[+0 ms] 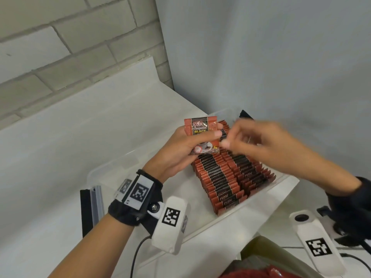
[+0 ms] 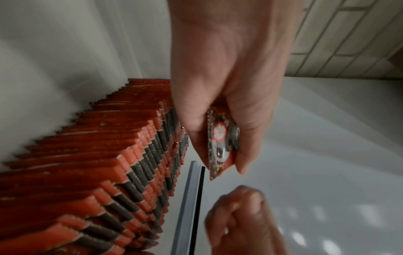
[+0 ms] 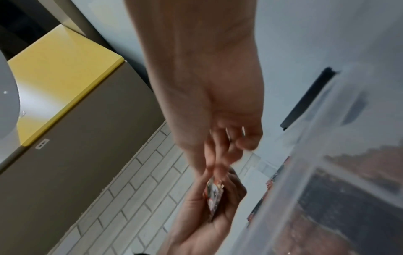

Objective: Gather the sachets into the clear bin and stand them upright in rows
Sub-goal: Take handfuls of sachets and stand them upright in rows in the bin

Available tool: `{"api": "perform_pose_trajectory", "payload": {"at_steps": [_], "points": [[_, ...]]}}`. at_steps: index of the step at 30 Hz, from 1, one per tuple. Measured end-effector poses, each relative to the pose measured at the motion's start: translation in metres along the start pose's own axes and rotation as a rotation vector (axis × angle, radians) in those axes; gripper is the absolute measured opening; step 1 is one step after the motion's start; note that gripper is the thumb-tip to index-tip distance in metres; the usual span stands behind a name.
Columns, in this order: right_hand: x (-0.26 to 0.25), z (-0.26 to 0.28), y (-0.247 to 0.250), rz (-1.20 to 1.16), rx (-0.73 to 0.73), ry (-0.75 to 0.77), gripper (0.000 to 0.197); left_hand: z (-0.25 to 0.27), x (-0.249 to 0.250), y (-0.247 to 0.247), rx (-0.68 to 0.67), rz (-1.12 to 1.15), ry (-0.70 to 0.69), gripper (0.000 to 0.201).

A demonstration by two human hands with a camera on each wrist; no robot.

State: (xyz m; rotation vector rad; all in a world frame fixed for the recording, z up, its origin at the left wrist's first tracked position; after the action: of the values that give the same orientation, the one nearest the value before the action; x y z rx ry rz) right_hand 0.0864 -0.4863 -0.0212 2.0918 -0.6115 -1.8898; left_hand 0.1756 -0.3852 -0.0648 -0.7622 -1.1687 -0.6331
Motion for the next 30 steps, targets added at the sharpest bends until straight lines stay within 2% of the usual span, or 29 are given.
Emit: {"api": "perform_pose_trajectory", "payload": {"at_steps": [2,5,9,11,13,15,17,18,21,23,26,28,30], "points": [[0.001,-0.008,0.014,-0.063,0.195,-0.033,0.041,0.002,-0.001,-0.003,-0.026,-0.057,0.007,0.018],[0.002,-0.016,0.012,-0.039,0.185,-0.085,0.045,0.004,-0.004,-0.006,-0.067,-0.114,0.022,0.014],[0.001,-0.023,0.001,-0.023,0.123,-0.084,0.01,0.007,-0.007,-0.011,-0.132,-0.206,0.069,0.01],[0.001,-0.024,-0.002,0.006,0.088,-0.083,0.002,0.009,-0.008,-0.013,-0.154,-0.264,0.093,0.012],[-0.002,-0.024,-0.001,0.018,0.074,-0.078,0.002,0.011,-0.009,-0.01,-0.181,-0.281,0.116,0.024],[-0.005,-0.02,0.005,-0.008,0.09,-0.077,0.001,0.015,-0.005,-0.009,-0.228,-0.267,0.13,0.047],[-0.009,-0.014,0.013,-0.028,0.094,-0.085,0.003,0.016,0.004,-0.002,-0.166,-0.258,0.133,0.07],[-0.012,-0.01,0.016,-0.04,0.077,-0.088,0.005,0.018,0.01,0.004,-0.076,-0.268,0.135,0.072],[-0.02,0.006,0.014,-0.041,-0.056,-0.073,0.012,0.032,0.019,0.026,0.235,-0.212,0.204,0.061],[-0.022,0.016,0.007,-0.021,-0.172,-0.063,0.015,0.049,0.009,0.032,0.314,-0.088,0.296,0.057],[-0.013,0.023,-0.006,0.075,-0.339,-0.035,0.012,0.079,-0.019,0.022,0.308,0.018,0.513,0.061],[-0.004,0.025,-0.017,0.132,-0.444,-0.038,0.008,0.093,-0.041,0.009,0.238,0.055,0.659,0.069],[0.003,0.027,-0.027,0.189,-0.553,-0.018,0.009,0.1,-0.057,-0.007,0.129,0.106,0.741,0.077]]}}
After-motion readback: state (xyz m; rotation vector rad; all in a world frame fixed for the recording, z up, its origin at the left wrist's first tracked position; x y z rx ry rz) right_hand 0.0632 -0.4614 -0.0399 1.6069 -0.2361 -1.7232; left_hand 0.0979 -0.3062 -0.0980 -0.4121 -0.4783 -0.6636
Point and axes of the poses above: each hand's wrist, its own z-axis away from the middle knuckle, its own y-axis out of the back of the hand, x = y × z, the point moved 7 cm from there along -z, towards the middle knuckle, and after that the axes turned 7 degrees about -z, right-handed, at the moved point
